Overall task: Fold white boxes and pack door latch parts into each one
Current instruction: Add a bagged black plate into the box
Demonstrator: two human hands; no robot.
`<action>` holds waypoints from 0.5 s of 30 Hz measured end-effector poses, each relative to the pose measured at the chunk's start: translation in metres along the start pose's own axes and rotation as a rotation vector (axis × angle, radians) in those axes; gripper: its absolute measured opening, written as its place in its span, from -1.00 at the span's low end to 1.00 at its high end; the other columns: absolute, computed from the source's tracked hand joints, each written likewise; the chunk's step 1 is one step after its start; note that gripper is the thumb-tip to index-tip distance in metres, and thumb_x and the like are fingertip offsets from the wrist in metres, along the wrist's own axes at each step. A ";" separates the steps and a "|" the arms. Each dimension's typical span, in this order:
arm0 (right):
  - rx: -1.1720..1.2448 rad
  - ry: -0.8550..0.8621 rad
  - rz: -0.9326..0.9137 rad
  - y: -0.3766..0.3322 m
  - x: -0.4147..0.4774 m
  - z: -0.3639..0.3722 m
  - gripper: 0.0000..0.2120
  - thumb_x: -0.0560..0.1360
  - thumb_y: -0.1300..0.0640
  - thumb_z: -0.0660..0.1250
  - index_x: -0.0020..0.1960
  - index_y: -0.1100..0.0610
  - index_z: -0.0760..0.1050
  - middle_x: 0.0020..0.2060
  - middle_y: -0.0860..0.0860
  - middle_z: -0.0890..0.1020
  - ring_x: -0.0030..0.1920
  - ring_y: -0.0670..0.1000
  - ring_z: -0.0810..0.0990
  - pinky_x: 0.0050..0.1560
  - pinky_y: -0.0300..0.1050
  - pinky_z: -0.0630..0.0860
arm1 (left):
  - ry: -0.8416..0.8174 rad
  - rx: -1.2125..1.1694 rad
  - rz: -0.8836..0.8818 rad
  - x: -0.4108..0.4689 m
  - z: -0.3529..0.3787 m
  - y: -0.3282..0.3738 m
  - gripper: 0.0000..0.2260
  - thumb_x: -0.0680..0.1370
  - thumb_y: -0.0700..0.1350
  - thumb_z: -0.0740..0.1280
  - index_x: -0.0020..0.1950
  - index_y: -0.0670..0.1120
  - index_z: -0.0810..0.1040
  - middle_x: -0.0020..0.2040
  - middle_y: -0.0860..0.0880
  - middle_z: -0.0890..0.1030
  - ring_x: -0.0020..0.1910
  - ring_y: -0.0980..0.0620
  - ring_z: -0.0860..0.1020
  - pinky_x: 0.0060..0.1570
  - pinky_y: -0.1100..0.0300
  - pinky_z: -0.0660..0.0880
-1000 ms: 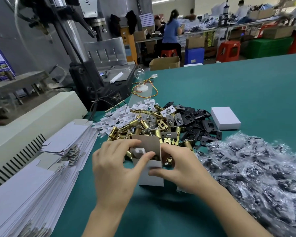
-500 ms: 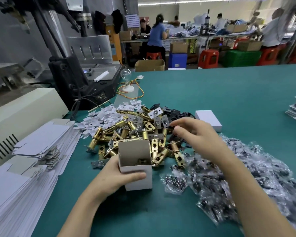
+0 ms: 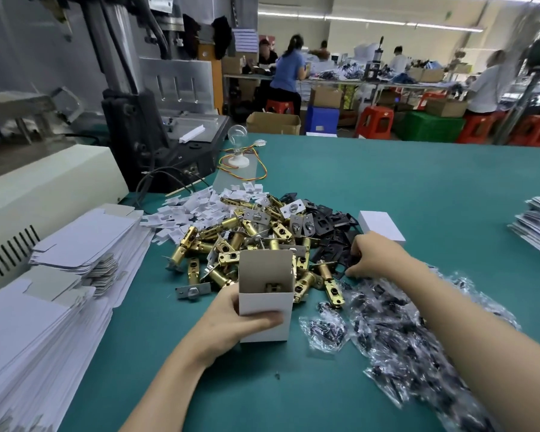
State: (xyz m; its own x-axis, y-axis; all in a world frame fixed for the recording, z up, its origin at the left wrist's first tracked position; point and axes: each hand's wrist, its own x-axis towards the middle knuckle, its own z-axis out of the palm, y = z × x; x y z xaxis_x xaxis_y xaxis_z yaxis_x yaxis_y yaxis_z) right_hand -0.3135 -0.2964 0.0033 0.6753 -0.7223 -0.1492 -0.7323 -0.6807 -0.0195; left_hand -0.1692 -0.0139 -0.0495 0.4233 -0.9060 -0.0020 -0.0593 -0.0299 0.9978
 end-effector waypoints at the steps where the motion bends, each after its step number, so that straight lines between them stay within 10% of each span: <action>1: 0.039 0.006 -0.009 0.002 0.000 0.000 -0.62 0.39 -0.03 0.60 -0.06 0.11 0.45 -0.18 0.01 0.58 -0.24 -0.01 0.47 -0.29 -0.12 0.41 | -0.006 -0.001 0.002 0.001 0.000 -0.001 -0.60 0.39 -0.12 0.60 0.21 -0.05 0.67 0.09 -0.04 0.76 0.14 0.02 0.71 0.10 0.22 0.61; 9: 0.233 0.251 -0.096 0.008 -0.011 -0.010 -0.87 0.49 0.08 0.53 -0.06 0.03 0.58 -0.13 -0.08 0.65 -0.01 0.04 0.63 -0.20 -0.20 0.42 | -0.017 -0.034 0.015 0.003 -0.001 0.000 -0.62 0.39 -0.07 0.61 0.19 -0.01 0.69 0.08 -0.01 0.76 0.13 0.03 0.71 0.06 0.22 0.60; 15: 0.849 0.418 -0.296 -0.036 -0.047 -0.064 -0.94 0.53 0.05 0.50 -0.02 -0.09 0.66 -0.34 -0.06 0.70 -0.43 -0.17 0.57 -0.32 -0.34 0.47 | -0.010 -0.045 0.017 0.003 0.000 0.002 -0.64 0.35 0.04 0.63 0.13 0.17 0.72 0.09 0.01 0.76 0.14 0.05 0.70 0.09 0.18 0.62</action>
State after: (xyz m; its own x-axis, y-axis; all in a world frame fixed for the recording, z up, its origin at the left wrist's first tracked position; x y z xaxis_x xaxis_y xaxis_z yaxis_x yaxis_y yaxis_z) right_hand -0.3133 -0.2452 0.0748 0.6982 -0.6337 0.3332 -0.2388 -0.6449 -0.7260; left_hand -0.1681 -0.0171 -0.0475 0.4138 -0.9102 0.0148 -0.0253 0.0048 0.9997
